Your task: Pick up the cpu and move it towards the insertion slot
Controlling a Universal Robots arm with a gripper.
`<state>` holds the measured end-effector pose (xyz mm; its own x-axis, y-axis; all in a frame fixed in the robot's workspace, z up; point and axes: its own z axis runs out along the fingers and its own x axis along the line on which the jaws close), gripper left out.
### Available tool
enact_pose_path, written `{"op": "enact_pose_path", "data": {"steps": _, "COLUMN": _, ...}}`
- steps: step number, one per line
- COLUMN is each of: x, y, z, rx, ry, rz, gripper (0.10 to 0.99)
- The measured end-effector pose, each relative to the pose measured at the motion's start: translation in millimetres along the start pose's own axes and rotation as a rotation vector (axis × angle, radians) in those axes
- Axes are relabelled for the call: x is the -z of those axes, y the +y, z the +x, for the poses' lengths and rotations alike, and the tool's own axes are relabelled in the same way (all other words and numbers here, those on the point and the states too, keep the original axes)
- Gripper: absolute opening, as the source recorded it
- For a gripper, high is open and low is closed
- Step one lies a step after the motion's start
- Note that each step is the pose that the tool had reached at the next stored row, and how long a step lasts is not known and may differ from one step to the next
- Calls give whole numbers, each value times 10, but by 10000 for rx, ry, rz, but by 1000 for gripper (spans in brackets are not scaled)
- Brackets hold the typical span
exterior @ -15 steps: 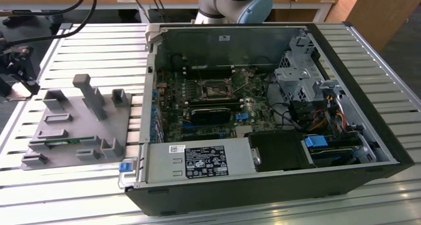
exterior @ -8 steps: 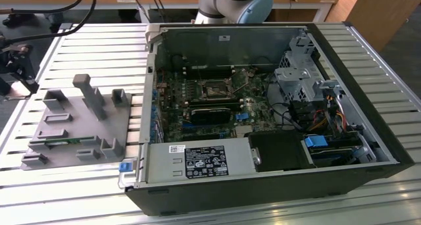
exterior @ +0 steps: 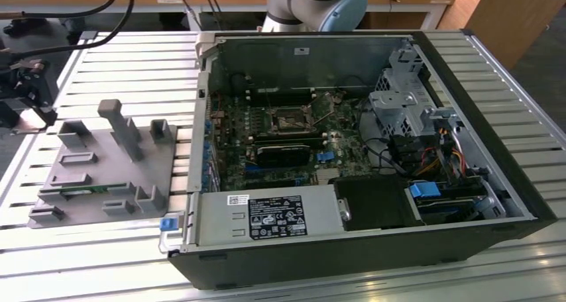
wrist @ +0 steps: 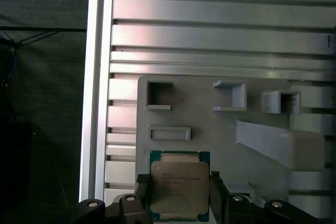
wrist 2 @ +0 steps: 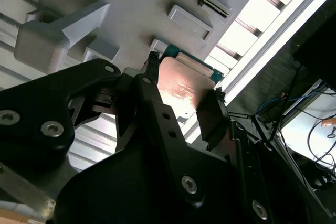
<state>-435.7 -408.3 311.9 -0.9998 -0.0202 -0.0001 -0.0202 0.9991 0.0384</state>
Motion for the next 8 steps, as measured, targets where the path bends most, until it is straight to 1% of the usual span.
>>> {"op": "enact_pose_path", "data": {"steps": 5, "x": 0, "y": -1, "z": -49, "rx": 0, "ry": 0, "rz": -1, "gripper": 537}}
{"op": "enact_pose_path", "data": {"steps": 8, "x": 11, "y": 0, "z": -59, "rx": -1, "ry": 3, "rz": 1, "gripper": 537}}
